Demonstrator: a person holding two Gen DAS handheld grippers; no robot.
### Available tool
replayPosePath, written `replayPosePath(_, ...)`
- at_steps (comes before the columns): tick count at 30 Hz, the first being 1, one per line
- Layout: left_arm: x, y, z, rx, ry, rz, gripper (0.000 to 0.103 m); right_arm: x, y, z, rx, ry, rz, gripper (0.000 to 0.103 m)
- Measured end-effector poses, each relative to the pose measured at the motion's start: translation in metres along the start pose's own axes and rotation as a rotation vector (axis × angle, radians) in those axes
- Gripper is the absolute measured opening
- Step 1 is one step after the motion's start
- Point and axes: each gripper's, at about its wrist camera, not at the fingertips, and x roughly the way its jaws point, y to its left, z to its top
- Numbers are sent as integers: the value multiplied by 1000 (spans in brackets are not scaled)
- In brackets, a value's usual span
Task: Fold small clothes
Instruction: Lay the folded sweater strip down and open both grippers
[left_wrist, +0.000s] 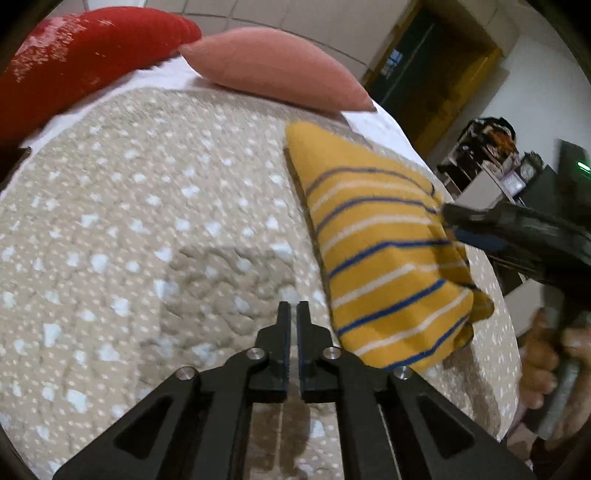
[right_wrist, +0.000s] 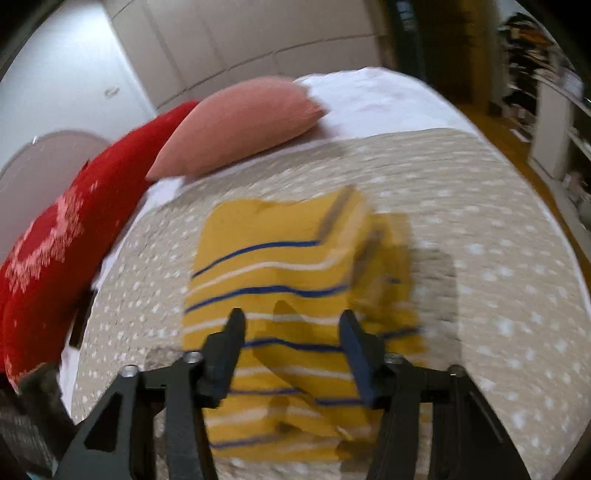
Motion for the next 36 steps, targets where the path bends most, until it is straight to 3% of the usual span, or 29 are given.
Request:
replayPosePath(3, -3, 10, 4, -31, -15, 1, 21, 40, 21, 14, -29, 50, 4, 41)
replayPosePath(7, 1, 17, 7, -53, -2, 7, 21, 94, 22, 36, -15, 109, -44, 46)
replayPosePath(10, 2, 22, 10, -64, 10, 4, 22, 100, 24, 42, -52, 139, -91, 50)
replayPosePath(13, -2, 28, 11, -81, 3, -3, 26, 70, 38, 38, -111, 60, -121, 50)
replayPosePath(16, -8, 36, 14, -108, -12, -1, 31, 37, 48, 13, -145, 12, -51, 49)
replayPosePath(19, -8, 41, 14, -125, -10, 2, 32, 29, 49, -23, -148, 49, -23, 38)
replayPosePath(23, -5, 40, 13, -121, -4, 18, 36, 37, 43, -76, -109, 137, 32, 38)
replayPosePath(25, -3, 39, 12, -116, -4, 24, 39, 28, 45, -103, -147, 121, 23, 38)
replayPosePath(29, -1, 34, 10, -96, -13, 41, 41, 3, 45, -117, -206, 113, 22, 38)
replayPosePath(34, -16, 16, -1, -32, -103, 114, 44, -31, 27, -130, -212, 44, 0, 44)
replayPosePath(36, -28, 2, -10, 13, -177, 186, 58, -45, 16, -136, -206, 2, -25, 47)
